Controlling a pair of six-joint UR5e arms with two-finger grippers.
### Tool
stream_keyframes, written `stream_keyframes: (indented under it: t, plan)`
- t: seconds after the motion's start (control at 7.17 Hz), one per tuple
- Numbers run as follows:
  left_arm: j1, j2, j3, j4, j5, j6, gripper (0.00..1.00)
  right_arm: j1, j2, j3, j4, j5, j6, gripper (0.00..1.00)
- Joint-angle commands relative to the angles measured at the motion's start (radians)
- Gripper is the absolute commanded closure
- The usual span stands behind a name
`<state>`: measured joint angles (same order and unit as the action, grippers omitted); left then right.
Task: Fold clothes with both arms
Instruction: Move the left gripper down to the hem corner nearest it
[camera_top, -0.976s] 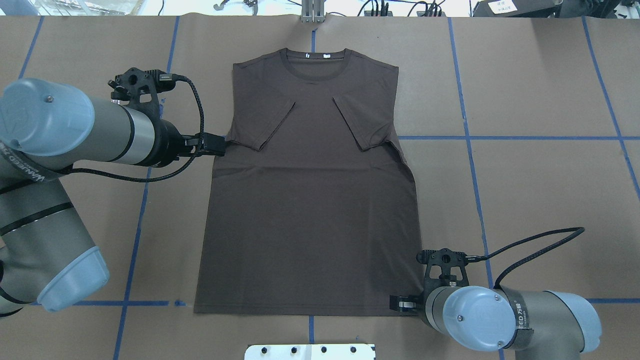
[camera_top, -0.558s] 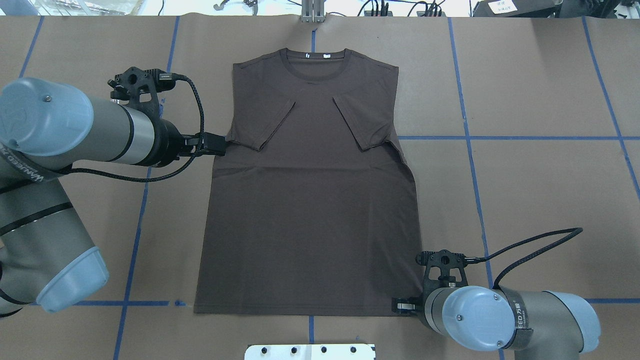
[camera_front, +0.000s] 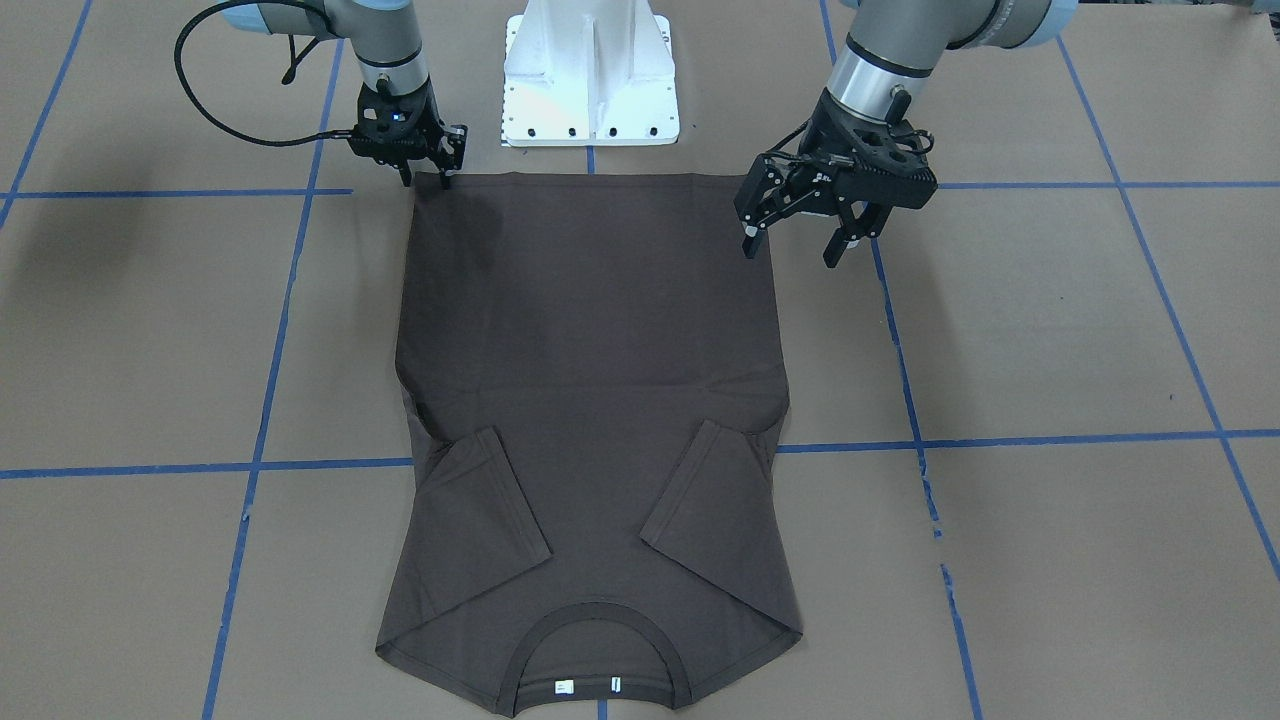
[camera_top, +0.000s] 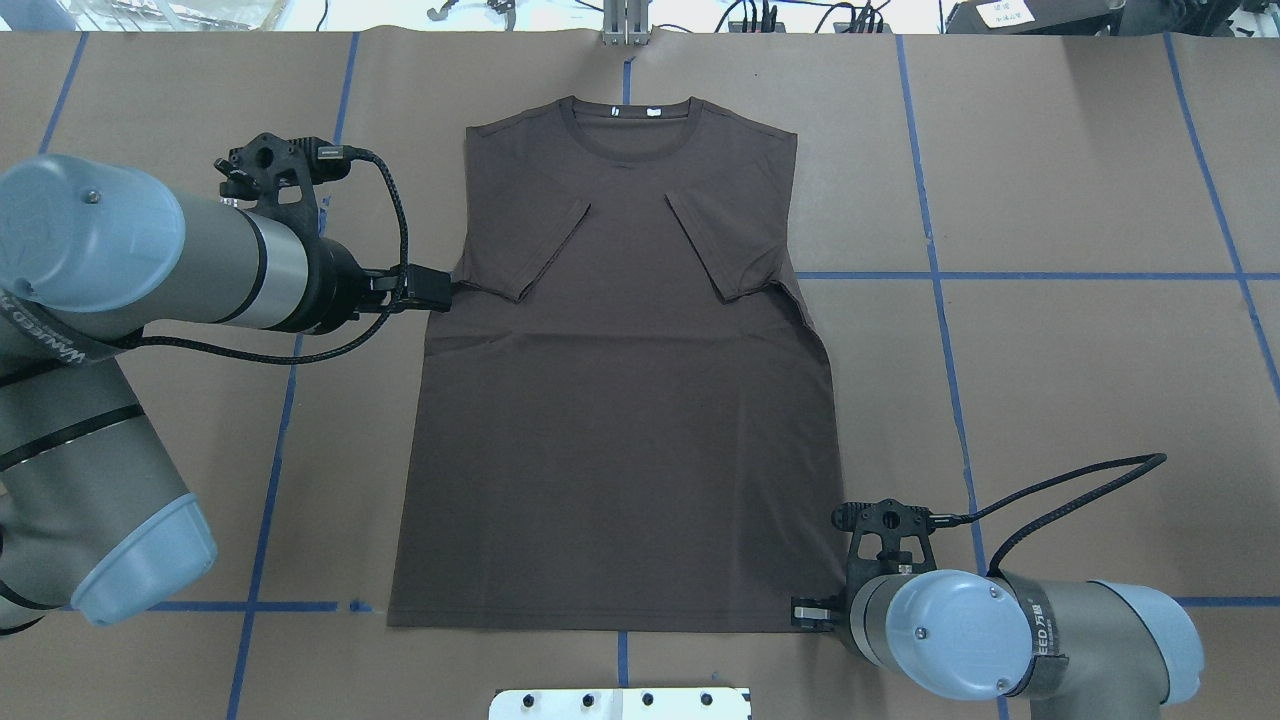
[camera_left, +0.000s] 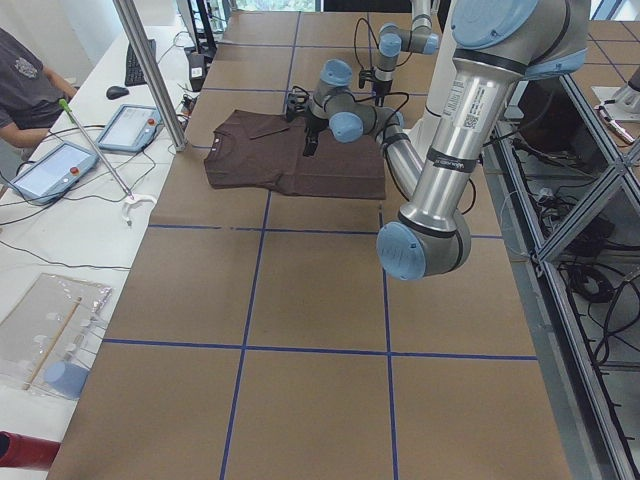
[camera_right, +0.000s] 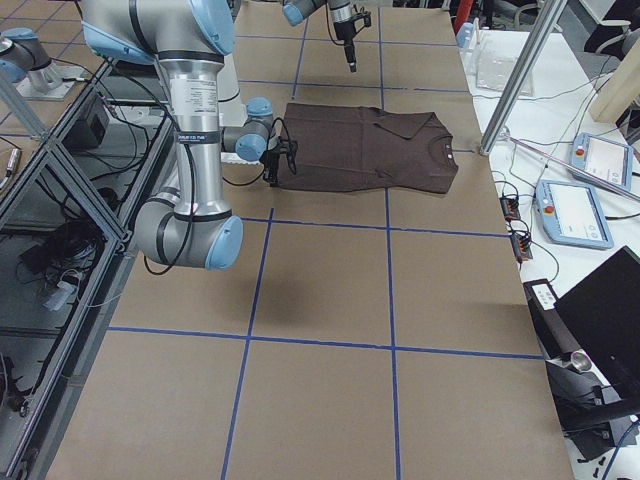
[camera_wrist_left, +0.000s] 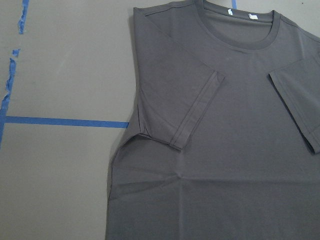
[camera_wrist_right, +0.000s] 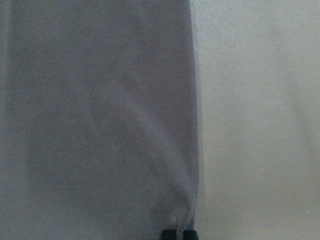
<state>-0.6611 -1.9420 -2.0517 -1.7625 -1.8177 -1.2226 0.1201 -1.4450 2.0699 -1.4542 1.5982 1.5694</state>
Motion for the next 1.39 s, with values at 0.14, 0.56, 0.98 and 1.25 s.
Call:
stream_keyframes:
  t: [0.14, 0.56, 0.98, 1.25]
  plan:
    - [0.002, -0.002, -0.001, 0.0, 0.0, 0.0, 0.0, 0.001, -0.002, 0.001, 0.0, 0.003, 0.0, 0.92]
    - [0.008, -0.003, -0.004, 0.0, -0.002, -0.003, 0.0, 0.012, -0.006, 0.055, -0.003, -0.009, 0.012, 1.0]
    - [0.151, 0.008, -0.002, -0.002, 0.008, -0.232, 0.0, 0.026, 0.0, 0.062, -0.002, -0.017, 0.017, 1.0]
    - [0.327, 0.072, -0.03, 0.0, 0.131, -0.531, 0.0, 0.055, 0.005, 0.061, 0.0, -0.008, 0.008, 1.0]
